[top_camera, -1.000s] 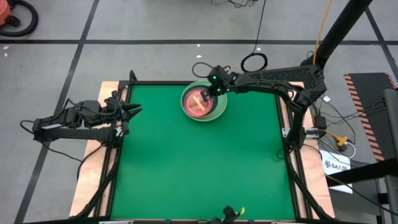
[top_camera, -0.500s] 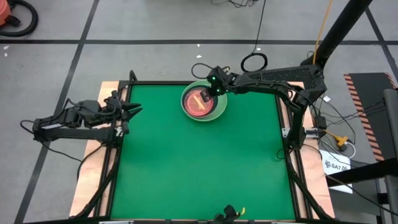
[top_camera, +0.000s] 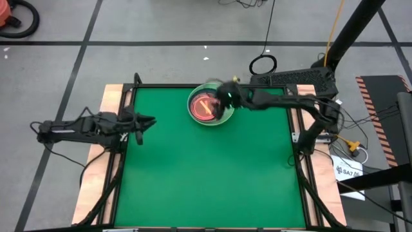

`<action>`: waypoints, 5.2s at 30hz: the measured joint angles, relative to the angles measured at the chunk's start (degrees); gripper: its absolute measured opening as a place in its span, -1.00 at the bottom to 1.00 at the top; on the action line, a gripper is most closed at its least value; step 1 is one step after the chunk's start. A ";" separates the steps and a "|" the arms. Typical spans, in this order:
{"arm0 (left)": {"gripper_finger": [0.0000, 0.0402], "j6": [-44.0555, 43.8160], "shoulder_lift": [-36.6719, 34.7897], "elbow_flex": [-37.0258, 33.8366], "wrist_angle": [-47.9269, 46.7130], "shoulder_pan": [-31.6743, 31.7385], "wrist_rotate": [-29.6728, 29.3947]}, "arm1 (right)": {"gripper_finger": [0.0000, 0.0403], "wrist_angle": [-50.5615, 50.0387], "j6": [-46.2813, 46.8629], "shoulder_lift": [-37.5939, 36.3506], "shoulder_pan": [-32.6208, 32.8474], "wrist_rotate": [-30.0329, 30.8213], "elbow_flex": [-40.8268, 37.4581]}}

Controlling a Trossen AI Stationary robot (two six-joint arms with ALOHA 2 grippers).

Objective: Stack plastic plates
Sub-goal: Return to Home Position

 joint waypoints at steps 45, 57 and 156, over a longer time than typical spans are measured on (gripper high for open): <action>-0.56 15.55 -8.98 -27.64 31.20 -12.09 -8.58 | -0.13 25.93 -14.13 -77.74 4.73 -8.55 -72.48; -0.56 15.12 -8.96 -27.64 30.99 -11.60 -12.18 | -0.13 24.92 -3.46 -77.73 4.73 -8.72 -72.18; -0.56 15.00 -8.94 -27.59 30.83 -11.62 -12.05 | -0.13 14.80 -28.94 -96.62 13.11 -2.75 -72.68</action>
